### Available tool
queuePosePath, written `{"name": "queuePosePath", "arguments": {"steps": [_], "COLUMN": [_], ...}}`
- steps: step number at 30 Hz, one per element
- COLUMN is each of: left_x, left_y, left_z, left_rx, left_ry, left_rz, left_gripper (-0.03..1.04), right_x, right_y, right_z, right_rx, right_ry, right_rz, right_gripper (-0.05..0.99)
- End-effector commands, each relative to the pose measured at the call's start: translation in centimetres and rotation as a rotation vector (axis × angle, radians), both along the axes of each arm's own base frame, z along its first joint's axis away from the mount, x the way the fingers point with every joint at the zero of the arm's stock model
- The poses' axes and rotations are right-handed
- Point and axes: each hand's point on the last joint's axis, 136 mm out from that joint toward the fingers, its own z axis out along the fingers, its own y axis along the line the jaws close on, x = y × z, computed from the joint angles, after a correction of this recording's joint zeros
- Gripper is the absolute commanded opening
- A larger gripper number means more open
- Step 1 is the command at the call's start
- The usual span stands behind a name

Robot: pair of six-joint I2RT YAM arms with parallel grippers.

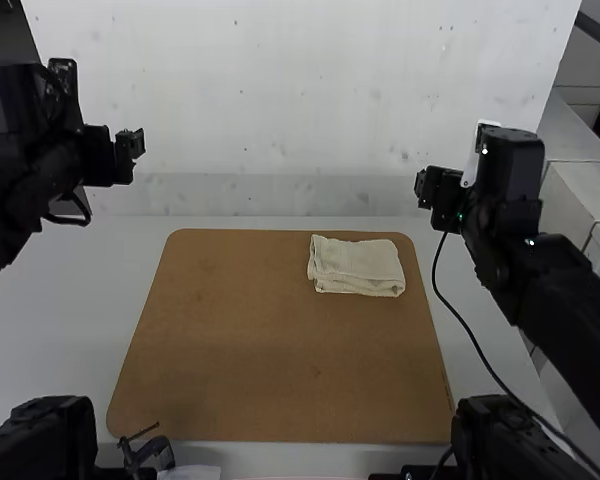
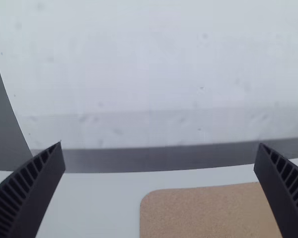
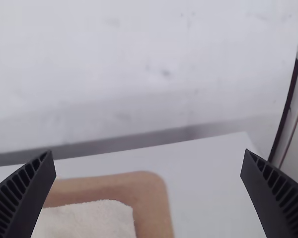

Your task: Fold the towel.

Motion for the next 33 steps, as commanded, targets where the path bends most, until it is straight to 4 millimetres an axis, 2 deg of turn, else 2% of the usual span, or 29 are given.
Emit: {"name": "queuePosePath", "arguments": {"steps": [1,6,10,16,20,25,33], "left_x": [-2.1,-4.0,-4.8,-5.9,-7.0,-7.7,-6.1], "left_y": [0.4,0.8,1.7,2.1,1.4,-0.5,-2.5], "left_z": [2.7,3.4,2.2,1.8,2.2,1.1,-4.8], "left_rx": [0.030,0.066,0.087,0.110,0.101,0.083,0.094], "left_ry": [-0.110,-0.178,-0.200,-0.258,-0.315,-0.376,-0.316], "left_rz": [0.036,0.062,0.109,0.136,0.105,0.026,-0.077], "left_gripper": [0.99,0.99,0.99,0.98,0.98,0.98,0.98], "right_x": [-1.2,-2.8,-3.4,-4.1,-4.9,-5.5,-4.8], "right_y": [-1.7,-1.7,-1.4,-1.2,-1.0,-1.0,-0.8], "right_z": [1.2,1.1,0.6,-0.2,-0.8,-0.9,-2.6], "right_rx": [-0.042,-0.057,-0.053,-0.050,-0.048,-0.050,-0.049], "right_ry": [-0.075,-0.139,-0.159,-0.190,-0.234,-0.295,-0.299], "right_rz": [-0.045,-0.041,-0.025,-0.008,0.002,0.001,0.011], "right_gripper": [0.96,0.96,0.96,0.96,0.96,0.96,0.96]}}
